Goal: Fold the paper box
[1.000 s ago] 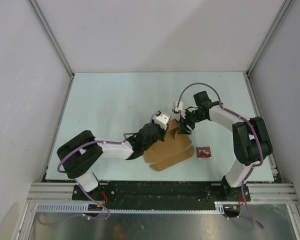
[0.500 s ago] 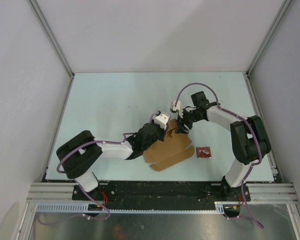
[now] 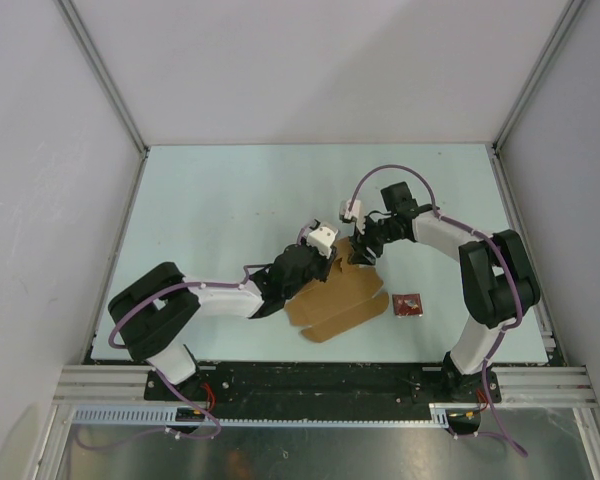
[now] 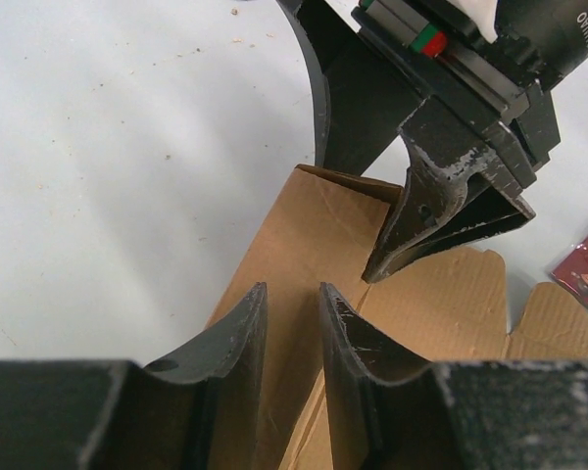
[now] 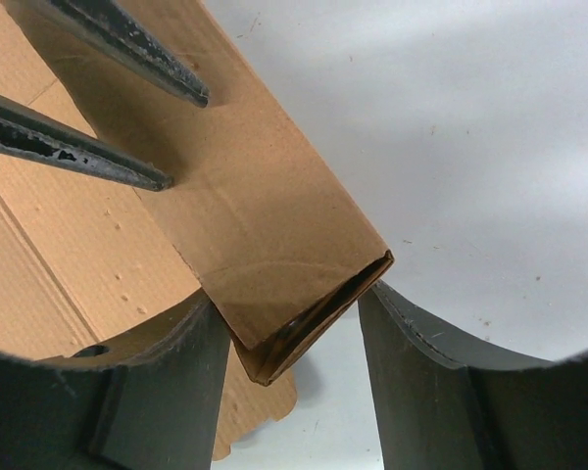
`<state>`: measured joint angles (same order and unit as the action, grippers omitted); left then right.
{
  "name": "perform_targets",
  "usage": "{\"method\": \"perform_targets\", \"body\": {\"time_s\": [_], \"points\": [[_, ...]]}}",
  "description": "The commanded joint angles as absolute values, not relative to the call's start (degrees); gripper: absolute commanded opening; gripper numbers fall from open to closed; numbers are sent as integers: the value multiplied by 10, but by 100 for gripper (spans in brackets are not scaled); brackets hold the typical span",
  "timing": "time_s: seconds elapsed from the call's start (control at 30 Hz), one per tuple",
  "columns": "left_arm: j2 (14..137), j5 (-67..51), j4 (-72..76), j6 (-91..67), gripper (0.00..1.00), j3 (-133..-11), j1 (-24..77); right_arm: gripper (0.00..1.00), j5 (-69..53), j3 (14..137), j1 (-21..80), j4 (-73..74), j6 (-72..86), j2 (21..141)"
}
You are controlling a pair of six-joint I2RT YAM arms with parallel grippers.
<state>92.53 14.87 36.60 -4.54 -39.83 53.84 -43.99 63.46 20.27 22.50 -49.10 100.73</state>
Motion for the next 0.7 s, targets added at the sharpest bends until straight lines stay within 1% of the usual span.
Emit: {"method": "perform_targets", "body": {"time_s": [0.0, 0.13, 0.37, 0.5, 0.67], "points": [[911, 139, 367, -40, 33, -411, 535, 56, -440, 656, 206, 204, -480, 1012], [914, 137, 367, -41, 33, -413, 534, 52, -439, 656, 207, 200, -474, 1012], [910, 133, 367, -41, 33, -413, 533, 48, -429, 656, 206, 182, -458, 1010], [910, 130, 367, -42, 33, -411, 532, 39, -428, 656, 207, 175, -447, 1008], [906, 124, 367, -46, 33, -409, 531, 32, -421, 656, 210, 164, -438, 1009]]}}
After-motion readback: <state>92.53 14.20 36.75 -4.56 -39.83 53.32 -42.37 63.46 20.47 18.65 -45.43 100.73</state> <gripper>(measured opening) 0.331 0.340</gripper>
